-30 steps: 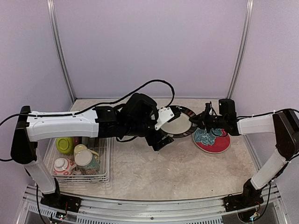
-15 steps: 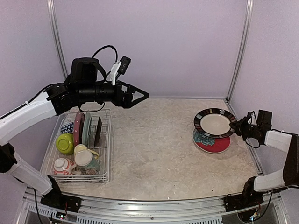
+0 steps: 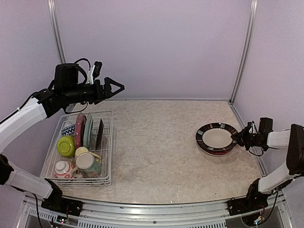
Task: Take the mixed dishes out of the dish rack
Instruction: Place the plate with another plate.
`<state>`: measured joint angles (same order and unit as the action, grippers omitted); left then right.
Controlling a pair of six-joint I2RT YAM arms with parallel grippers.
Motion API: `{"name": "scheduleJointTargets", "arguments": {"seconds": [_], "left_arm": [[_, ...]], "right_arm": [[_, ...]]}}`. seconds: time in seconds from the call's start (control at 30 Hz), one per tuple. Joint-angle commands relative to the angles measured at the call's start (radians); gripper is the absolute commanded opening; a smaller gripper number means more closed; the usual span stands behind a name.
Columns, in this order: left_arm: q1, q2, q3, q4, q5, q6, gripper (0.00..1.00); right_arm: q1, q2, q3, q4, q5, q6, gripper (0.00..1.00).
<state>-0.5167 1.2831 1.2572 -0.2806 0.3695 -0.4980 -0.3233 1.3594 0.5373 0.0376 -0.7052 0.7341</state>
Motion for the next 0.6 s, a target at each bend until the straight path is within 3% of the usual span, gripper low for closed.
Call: {"name": "scheduleJointTargets", "arguments": {"seconds": [0.0, 0.33, 0.43, 0.57], "left_arm": [[0.002, -0.022, -0.007, -0.092, -0.068, 0.001, 0.99], [0.015, -0.073, -0.021, -0.122, -0.117, 0.007, 0.99], [0.017, -0.073, -0.005, -0.141, -0.131, 0.014, 0.99], [0.018, -0.076, 0.036, -0.216, -0.169, 0.055, 0.99]], "right_arm": [[-0.011, 0.041, 0.009, 0.117, -0.106, -0.01, 0.0], [-0.012, 0.109, -0.003, 0.134, -0.084, -0.053, 0.03], [-0.012, 0.109, -0.003, 0.109, -0.063, -0.074, 0.22], [-0.013, 0.092, -0.002, 0.066, -0.036, -0.107, 0.42]]}}
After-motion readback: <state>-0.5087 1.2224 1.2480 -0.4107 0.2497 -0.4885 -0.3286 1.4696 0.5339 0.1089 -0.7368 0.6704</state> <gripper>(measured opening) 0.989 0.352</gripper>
